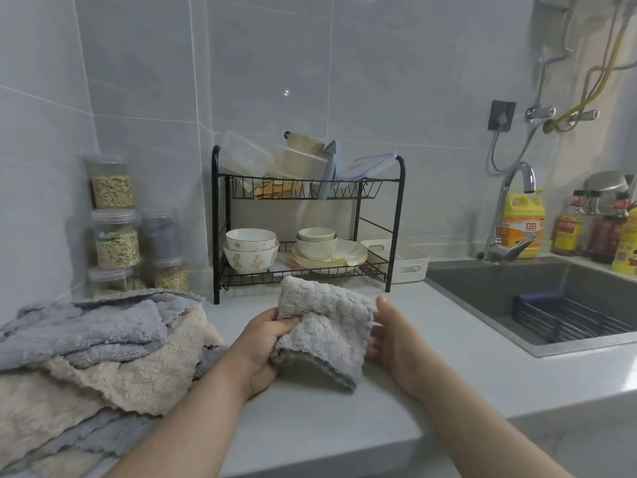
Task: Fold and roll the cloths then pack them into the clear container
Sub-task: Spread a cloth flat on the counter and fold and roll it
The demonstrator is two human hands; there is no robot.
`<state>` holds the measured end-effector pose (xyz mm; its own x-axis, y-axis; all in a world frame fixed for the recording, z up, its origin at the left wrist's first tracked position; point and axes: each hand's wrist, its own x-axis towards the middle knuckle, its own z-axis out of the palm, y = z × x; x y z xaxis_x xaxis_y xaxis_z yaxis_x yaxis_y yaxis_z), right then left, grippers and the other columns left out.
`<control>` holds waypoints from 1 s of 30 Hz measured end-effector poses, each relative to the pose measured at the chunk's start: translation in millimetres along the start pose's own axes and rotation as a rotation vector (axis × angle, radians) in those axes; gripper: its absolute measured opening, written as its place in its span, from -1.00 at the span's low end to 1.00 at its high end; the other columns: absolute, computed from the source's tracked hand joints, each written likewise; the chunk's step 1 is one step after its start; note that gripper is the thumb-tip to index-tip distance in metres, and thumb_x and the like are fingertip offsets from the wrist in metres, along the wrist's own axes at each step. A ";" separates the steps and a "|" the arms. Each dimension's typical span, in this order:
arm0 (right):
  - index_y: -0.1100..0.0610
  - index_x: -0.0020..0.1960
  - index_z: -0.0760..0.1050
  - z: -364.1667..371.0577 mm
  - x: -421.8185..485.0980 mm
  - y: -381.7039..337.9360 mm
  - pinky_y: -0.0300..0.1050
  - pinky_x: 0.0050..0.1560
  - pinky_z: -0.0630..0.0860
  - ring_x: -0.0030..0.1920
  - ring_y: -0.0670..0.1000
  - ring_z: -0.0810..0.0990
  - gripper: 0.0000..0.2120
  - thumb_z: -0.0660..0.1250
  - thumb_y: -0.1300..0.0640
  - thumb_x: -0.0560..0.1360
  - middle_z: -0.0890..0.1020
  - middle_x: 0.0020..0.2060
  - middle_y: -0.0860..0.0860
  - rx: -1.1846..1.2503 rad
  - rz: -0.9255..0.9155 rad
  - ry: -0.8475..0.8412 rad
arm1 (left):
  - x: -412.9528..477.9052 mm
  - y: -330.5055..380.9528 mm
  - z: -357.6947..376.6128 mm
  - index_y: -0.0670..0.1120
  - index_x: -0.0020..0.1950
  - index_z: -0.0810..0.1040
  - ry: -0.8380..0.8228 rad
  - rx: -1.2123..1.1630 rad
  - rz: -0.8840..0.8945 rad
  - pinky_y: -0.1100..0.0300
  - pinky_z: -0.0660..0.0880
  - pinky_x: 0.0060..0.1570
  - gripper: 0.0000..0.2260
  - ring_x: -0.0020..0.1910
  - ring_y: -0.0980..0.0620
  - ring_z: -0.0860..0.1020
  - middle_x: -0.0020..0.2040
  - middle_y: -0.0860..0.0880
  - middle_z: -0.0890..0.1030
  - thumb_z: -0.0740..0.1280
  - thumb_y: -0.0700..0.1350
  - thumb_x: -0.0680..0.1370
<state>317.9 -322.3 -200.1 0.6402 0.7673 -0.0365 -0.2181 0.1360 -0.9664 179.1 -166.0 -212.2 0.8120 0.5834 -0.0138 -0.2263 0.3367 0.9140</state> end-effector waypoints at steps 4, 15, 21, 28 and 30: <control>0.21 0.02 0.58 0.7 4.0 13.4 0.02 -0.16 0.52 -0.20 0.18 0.51 -0.54 0.50 -0.10 0.29 0.60 -0.17 0.19 -0.114 -0.084 0.017 | 0.8 -1.7 0.5 -0.28 0.23 0.49 -0.003 -0.021 -0.021 0.00 0.59 -0.14 -0.73 -0.08 -0.22 0.65 0.02 -0.31 0.64 0.20 -0.37 0.55; 0.24 0.14 0.54 -5.2 -5.2 11.3 -0.03 -0.13 0.63 -0.08 0.17 0.69 -0.64 0.25 0.55 0.45 0.69 -0.05 0.25 -0.063 -0.168 -0.009 | -7.4 0.9 7.8 -0.11 0.17 0.56 -0.031 0.088 -0.012 -0.08 0.57 -0.06 -0.70 -0.03 -0.27 0.64 0.01 -0.27 0.67 0.25 -0.38 0.52; 0.30 -0.05 0.62 -8.0 -4.2 13.1 0.01 -0.12 0.63 -0.16 0.20 0.66 -0.64 0.21 0.62 0.37 0.66 -0.11 0.33 -0.024 -0.165 -0.082 | -4.4 -0.7 6.2 -0.17 -0.12 0.64 0.078 0.099 -0.035 0.25 0.46 -0.52 -0.62 -0.38 -0.09 0.53 -0.28 -0.21 0.63 0.09 -0.48 0.50; 0.28 -0.15 0.67 -7.5 0.6 17.4 0.14 0.09 0.46 -0.06 0.25 0.59 -0.58 0.19 0.43 0.10 0.64 -0.16 0.29 -0.013 -0.154 -0.100 | -7.7 -2.1 6.0 -0.13 -0.19 0.56 0.069 0.087 -0.025 0.08 0.51 -0.18 -0.81 -0.18 -0.15 0.57 -0.23 -0.16 0.63 0.33 -0.03 0.51; 0.29 -0.11 0.66 -6.9 0.6 14.8 0.11 0.11 0.49 -0.06 0.24 0.61 -0.58 0.21 0.31 0.10 0.64 -0.14 0.27 0.085 -0.100 -0.104 | -6.4 -5.9 6.0 -0.10 -0.22 0.60 0.094 0.212 0.068 0.16 0.44 -0.21 -0.92 -0.22 -0.09 0.51 -0.26 -0.10 0.57 0.45 -0.22 0.45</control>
<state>320.1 -324.1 -216.1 0.5833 0.8073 0.0893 -0.2215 0.2639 -0.9388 178.5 -176.1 -215.1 0.7426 0.6694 0.0221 -0.1530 0.1374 0.9786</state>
